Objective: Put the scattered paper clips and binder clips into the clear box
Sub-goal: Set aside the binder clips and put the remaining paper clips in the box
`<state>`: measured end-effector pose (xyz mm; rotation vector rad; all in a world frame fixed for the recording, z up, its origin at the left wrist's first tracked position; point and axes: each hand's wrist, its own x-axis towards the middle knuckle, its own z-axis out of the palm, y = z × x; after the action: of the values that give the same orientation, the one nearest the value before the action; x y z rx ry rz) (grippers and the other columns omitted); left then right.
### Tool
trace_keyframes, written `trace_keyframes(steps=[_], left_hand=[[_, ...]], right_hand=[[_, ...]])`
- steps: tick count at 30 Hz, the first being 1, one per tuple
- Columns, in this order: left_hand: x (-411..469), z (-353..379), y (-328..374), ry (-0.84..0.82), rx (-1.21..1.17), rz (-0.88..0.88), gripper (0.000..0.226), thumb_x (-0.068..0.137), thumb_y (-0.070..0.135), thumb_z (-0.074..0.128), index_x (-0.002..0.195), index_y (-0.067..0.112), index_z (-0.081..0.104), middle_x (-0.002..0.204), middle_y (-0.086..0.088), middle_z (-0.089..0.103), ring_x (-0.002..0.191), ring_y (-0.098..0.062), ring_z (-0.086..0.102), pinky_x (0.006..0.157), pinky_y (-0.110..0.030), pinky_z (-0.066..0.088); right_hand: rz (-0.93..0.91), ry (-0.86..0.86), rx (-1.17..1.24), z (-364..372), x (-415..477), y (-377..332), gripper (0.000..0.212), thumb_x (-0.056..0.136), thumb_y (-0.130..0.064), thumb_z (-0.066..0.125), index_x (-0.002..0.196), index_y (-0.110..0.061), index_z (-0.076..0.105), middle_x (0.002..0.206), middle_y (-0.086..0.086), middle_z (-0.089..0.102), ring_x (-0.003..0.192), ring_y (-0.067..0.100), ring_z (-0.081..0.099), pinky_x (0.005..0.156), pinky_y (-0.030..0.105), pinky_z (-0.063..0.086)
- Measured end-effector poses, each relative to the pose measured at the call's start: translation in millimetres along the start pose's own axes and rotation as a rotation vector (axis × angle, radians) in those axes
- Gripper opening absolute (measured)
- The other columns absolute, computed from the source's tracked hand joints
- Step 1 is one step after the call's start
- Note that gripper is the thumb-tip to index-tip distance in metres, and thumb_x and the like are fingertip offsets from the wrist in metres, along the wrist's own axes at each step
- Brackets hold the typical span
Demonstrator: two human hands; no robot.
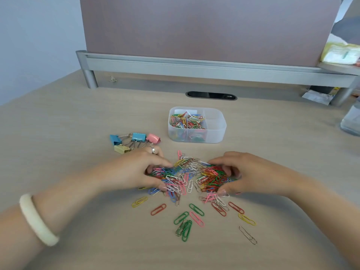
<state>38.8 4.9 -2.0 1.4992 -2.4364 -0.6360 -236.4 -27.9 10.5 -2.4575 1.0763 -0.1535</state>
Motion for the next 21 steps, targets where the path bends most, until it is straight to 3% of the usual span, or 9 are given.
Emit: trace_keyframes(steps=[2, 9, 12, 15, 18, 21], left_hand=[[7.4, 4.6, 4.8, 0.016, 0.041, 0.014, 0.055, 0.066, 0.05, 0.07, 0.117, 0.035, 0.056, 0.097, 0.011, 0.046, 0.073, 0.004, 0.043, 0.063, -0.016, 0.037], [23.6, 8.7, 12.8, 0.021, 0.151, 0.049, 0.054, 0.066, 0.065, 0.06, 0.113, 0.039, 0.051, 0.087, 0.019, 0.037, 0.077, 0.014, 0.04, 0.064, -0.024, 0.035], [30.6, 10.3, 16.0, 0.029, 0.185, 0.057, 0.046, 0.068, 0.065, 0.057, 0.105, 0.04, 0.049, 0.086, 0.02, 0.037, 0.072, 0.009, 0.041, 0.064, -0.022, 0.038], [36.4, 11.9, 17.2, 0.046, 0.173, 0.064, 0.038, 0.071, 0.059, 0.059, 0.101, 0.036, 0.049, 0.08, 0.022, 0.037, 0.072, 0.009, 0.04, 0.06, -0.017, 0.031], [35.5, 13.8, 17.2, 0.098, 0.166, 0.08, 0.034, 0.072, 0.059, 0.056, 0.097, 0.037, 0.049, 0.08, 0.021, 0.039, 0.073, 0.007, 0.04, 0.057, -0.016, 0.029], [31.9, 15.4, 18.9, 0.141, 0.178, 0.099, 0.027, 0.077, 0.054, 0.055, 0.095, 0.035, 0.051, 0.084, 0.016, 0.042, 0.076, -0.002, 0.038, 0.056, -0.009, 0.032]], right_hand=[[-0.018, 0.011, 0.026, 3.2, 7.1, -4.6, 0.052, 0.068, -0.046, 0.074, 0.116, -0.038, 0.055, 0.082, -0.003, 0.05, 0.07, 0.002, 0.044, 0.066, 0.025, 0.048], [-0.072, 0.056, -0.085, 7.5, 22.2, -9.3, 0.036, 0.076, -0.044, 0.067, 0.109, -0.034, 0.055, 0.073, -0.006, 0.052, 0.067, -0.002, 0.046, 0.062, 0.02, 0.038], [-0.08, 0.064, -0.144, 8.0, 27.9, -12.3, 0.033, 0.078, -0.044, 0.063, 0.107, -0.033, 0.054, 0.067, -0.013, 0.047, 0.062, -0.002, 0.044, 0.06, 0.019, 0.036], [-0.09, 0.076, -0.182, 10.1, 31.6, -14.1, 0.031, 0.08, -0.041, 0.059, 0.109, -0.033, 0.054, 0.064, -0.022, 0.039, 0.06, -0.007, 0.039, 0.057, 0.016, 0.031], [-0.1, 0.09, -0.194, 12.0, 32.0, -13.4, 0.032, 0.082, -0.041, 0.057, 0.112, -0.031, 0.054, 0.071, -0.021, 0.041, 0.071, 0.001, 0.039, 0.057, 0.012, 0.03], [-0.098, 0.086, -0.195, 12.9, 31.1, -12.2, 0.031, 0.082, -0.042, 0.056, 0.112, -0.032, 0.052, 0.087, -0.016, 0.057, 0.078, 0.002, 0.041, 0.061, 0.017, 0.032]])
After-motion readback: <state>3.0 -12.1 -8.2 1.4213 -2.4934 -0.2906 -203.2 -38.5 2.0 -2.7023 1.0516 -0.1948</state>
